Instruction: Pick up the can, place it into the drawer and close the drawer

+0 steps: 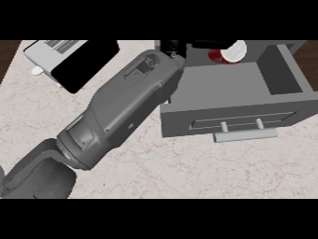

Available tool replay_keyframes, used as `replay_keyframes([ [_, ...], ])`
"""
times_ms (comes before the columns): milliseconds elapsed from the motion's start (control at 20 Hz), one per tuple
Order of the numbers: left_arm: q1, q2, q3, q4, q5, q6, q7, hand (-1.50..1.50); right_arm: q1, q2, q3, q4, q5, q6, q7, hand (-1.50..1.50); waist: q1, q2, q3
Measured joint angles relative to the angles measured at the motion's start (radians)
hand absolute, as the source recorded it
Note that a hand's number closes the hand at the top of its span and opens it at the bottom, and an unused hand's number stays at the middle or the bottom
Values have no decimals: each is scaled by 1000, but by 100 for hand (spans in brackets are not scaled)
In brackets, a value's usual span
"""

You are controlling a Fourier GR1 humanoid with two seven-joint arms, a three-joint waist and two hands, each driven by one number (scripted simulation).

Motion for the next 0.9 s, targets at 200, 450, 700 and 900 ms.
replay_keyframes([
  [200, -2, 0, -43, 13, 37, 39, -11, -150, -21, -10, 7, 5, 3, -11, 15, -150, -6, 2, 0],
  [450, -2, 0, -72, 26, 83, 65, -32, -150, -19, -14, 6, -15, -7, -19, 38, -150, -9, 3, 0],
  [700, -1, 0, -88, 36, 122, 68, -64, -150, -31, -19, -1, 0, -10, -15, 27, -150, -7, 3, 0],
  [900, -4, 0, -90, 44, 149, 65, -95, -150, -47, -34, -15, -25, 23, -1, -6, -150, -8, 4, 0],
])
